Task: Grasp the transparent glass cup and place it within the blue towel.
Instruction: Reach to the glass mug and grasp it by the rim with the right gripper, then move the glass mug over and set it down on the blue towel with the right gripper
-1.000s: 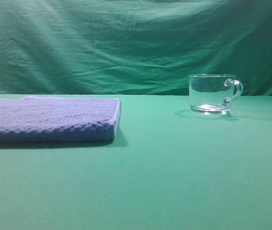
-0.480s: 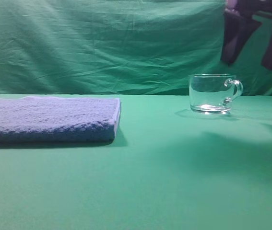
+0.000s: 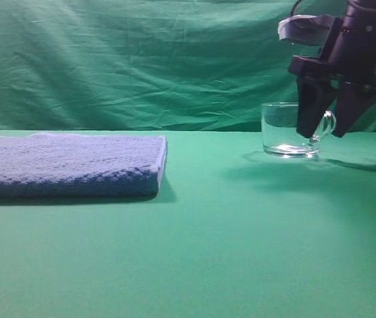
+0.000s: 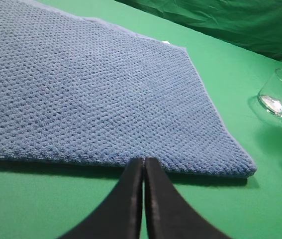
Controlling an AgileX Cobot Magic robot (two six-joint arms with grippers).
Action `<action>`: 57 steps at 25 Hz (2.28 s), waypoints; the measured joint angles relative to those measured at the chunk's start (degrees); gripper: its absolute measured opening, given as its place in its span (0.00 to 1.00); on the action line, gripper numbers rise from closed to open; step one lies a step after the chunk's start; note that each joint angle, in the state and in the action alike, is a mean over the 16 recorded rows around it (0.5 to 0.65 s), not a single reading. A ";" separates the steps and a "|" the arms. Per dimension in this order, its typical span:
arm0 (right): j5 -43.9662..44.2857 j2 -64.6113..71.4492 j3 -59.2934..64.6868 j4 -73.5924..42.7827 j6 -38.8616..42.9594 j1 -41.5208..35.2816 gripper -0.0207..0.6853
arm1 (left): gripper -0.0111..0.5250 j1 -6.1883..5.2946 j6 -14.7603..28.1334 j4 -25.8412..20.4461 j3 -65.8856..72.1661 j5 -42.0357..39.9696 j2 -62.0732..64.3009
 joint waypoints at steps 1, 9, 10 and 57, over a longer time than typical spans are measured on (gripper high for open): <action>-0.03 0.04 -0.06 0.07 -0.24 0.00 0.25 | 0.02 0.00 0.00 0.00 0.00 0.00 0.00; 0.04 -0.90 -0.81 1.48 -1.53 0.53 0.17 | 0.02 0.00 0.00 0.00 0.00 0.00 0.00; 0.13 -1.16 -1.12 1.70 -1.57 0.76 0.17 | 0.02 0.00 0.00 0.00 0.00 0.00 0.00; -7.14 -2.08 -10.13 4.69 -4.26 37.48 0.66 | 0.02 0.00 0.00 0.00 0.00 0.00 0.00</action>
